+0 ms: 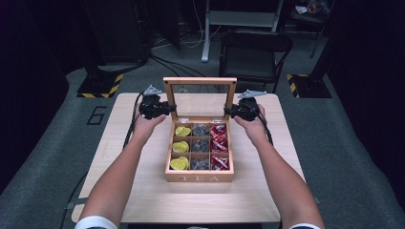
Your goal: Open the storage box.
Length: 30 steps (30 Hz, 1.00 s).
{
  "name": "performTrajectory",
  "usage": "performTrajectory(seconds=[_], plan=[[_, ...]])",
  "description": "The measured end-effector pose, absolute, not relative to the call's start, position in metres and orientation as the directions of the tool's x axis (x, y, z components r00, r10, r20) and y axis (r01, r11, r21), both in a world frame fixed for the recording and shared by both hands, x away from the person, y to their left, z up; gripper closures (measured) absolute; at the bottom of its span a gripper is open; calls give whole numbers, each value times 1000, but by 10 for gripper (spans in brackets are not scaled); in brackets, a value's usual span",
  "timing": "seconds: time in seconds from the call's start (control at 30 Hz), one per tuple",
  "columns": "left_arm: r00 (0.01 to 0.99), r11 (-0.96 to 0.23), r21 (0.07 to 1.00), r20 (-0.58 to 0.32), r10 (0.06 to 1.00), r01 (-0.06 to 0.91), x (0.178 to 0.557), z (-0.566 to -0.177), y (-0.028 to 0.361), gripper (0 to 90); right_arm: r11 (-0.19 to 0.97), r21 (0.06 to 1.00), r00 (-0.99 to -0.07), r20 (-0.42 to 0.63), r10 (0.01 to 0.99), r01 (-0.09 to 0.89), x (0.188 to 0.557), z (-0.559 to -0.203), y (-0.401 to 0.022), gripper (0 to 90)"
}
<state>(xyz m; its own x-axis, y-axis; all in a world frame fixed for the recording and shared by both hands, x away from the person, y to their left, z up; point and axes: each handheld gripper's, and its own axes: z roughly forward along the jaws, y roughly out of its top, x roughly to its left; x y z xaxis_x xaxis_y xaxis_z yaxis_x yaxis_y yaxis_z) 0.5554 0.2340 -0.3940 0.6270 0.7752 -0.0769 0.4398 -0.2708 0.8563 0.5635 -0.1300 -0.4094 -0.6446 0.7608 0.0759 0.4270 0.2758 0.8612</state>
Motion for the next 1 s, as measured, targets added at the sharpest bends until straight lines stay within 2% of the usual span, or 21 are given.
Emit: performTrajectory(seconds=[0.37,0.5,1.0], plan=[[604,-251,854,-89,792,455,552,-396,241,617,300,855,-634,43,772,422,568,-408,-127,656],[613,-278,840,-79,786,465,549,-398,245,614,304,849,-636,48,770,431,571,-407,-127,658],[605,-238,834,-137,784,497,532,-402,251,617,276,826,-614,104,783,492,585,-405,-127,659]])
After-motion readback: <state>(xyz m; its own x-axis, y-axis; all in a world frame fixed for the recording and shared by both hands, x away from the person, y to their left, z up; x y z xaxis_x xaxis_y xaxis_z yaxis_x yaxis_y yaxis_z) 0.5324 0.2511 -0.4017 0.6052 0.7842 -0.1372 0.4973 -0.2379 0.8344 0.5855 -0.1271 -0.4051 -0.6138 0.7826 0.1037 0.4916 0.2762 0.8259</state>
